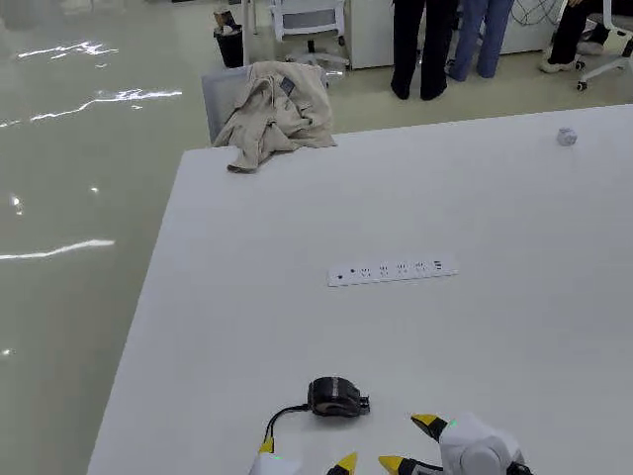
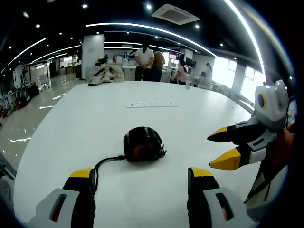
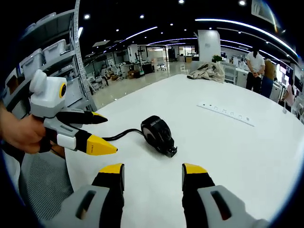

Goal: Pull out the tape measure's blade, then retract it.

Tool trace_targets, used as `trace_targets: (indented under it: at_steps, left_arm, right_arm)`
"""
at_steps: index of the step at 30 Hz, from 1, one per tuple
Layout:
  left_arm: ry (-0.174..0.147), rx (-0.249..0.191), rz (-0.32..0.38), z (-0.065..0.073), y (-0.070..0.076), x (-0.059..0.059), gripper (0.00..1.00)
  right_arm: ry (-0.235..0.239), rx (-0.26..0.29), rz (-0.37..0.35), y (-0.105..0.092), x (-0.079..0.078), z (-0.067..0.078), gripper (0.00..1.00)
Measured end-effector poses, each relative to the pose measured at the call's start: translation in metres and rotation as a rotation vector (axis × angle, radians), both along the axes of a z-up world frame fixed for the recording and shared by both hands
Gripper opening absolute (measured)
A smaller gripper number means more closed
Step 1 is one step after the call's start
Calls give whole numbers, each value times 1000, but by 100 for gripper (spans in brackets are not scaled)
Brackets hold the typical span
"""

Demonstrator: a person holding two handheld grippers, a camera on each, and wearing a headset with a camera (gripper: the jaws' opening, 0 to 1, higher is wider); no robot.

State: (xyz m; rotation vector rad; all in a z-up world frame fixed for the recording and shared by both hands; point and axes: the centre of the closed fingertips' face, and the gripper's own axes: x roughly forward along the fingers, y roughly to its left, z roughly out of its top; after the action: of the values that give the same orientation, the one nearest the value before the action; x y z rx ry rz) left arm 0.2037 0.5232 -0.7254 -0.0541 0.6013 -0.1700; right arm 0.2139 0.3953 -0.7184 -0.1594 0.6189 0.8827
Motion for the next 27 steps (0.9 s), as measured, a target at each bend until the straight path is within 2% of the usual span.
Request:
trace_targets:
  at_steps: [6, 10, 16, 21, 27]
  left_arm:
    - [7, 7, -5, 0, 4, -7, 78]
    - [4, 7, -7, 4, 4, -11, 78]
    - [0, 8, -9, 7, 4, -14, 78]
    - [1, -8, -10, 10, 2, -15, 79]
    - [-1, -20, -25, 16, -2, -22, 81]
  right_arm:
    - [10, 39, -24, 5, -8, 10, 52]
    - [32, 68, -45, 5, -12, 11, 52]
    - [39, 93, -67, 2, -17, 19, 53]
    - [47, 109, -70, 1, -26, 25, 54]
    - [59, 130, -83, -4, -36, 33, 56]
